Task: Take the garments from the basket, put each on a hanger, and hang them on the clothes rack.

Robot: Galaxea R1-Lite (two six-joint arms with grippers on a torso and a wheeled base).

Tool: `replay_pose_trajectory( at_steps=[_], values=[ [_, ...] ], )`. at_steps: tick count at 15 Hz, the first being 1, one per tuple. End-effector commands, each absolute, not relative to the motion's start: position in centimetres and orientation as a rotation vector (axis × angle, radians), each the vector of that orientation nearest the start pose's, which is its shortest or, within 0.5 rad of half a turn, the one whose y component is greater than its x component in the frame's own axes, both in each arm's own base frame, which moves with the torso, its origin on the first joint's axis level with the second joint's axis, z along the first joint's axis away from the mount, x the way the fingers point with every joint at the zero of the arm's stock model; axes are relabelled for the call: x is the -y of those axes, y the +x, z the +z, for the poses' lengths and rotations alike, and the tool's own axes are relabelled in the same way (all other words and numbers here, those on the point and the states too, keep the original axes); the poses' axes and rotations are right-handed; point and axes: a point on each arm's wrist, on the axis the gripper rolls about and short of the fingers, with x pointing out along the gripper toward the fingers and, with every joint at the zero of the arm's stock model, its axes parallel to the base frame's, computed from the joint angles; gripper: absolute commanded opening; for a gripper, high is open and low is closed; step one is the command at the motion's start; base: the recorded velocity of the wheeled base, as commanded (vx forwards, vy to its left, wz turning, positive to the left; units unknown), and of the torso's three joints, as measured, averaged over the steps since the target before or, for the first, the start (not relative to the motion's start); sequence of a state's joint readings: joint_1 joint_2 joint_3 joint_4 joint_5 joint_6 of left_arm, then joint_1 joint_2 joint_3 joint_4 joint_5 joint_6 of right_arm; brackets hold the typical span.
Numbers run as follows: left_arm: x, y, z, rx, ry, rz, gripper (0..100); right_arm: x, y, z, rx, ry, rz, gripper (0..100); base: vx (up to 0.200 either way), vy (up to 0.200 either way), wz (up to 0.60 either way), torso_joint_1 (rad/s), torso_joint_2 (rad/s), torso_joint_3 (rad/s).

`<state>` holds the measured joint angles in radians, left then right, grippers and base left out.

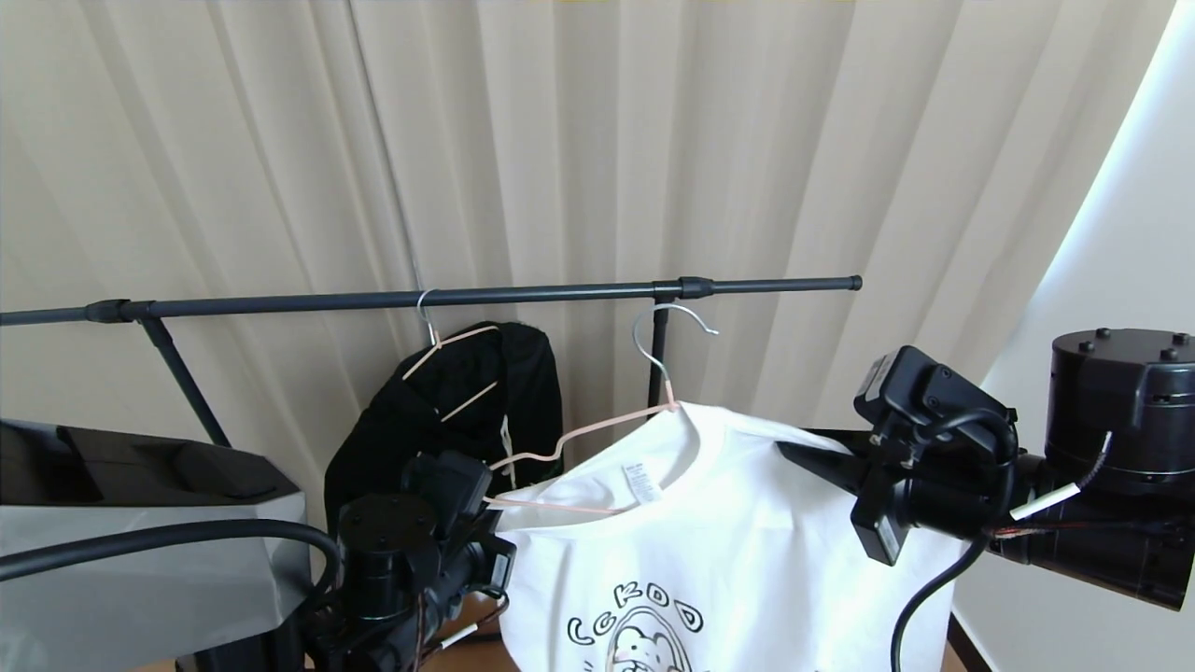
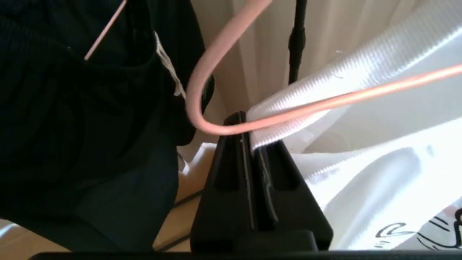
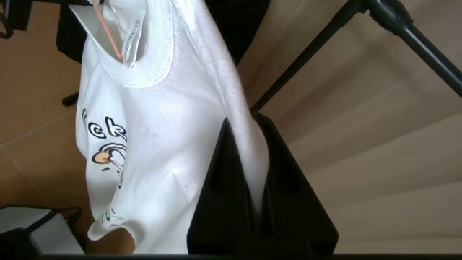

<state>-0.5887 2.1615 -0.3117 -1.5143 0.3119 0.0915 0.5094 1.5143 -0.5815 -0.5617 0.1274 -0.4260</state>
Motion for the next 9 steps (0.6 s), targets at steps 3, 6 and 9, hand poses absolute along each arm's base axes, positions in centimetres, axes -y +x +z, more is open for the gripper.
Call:
replay_pose_trajectory(
  at_steps=[3, 6, 9],
  values=[
    [14.50, 25.11, 3.10, -0.267, 0.233, -0.248, 0, -11.91, 21.19, 16.80, -0.228, -0.476, 0.693, 0, 0.000, 0.000, 0.00, 0.000, 0.00, 0.000],
    [14.20, 25.29, 3.13, -0.265, 0.240, -0.238, 0, -11.68, 21.31, 16.80, -0.231, -0.475, 0.683, 0, 0.000, 0.000, 0.00, 0.000, 0.00, 0.000],
    [13.87, 25.52, 3.24, -0.259, 0.240, -0.224, 0, -11.45, 21.41, 16.83, -0.230, -0.473, 0.678, 0, 0.000, 0.000, 0.00, 0.000, 0.00, 0.000]
  ],
)
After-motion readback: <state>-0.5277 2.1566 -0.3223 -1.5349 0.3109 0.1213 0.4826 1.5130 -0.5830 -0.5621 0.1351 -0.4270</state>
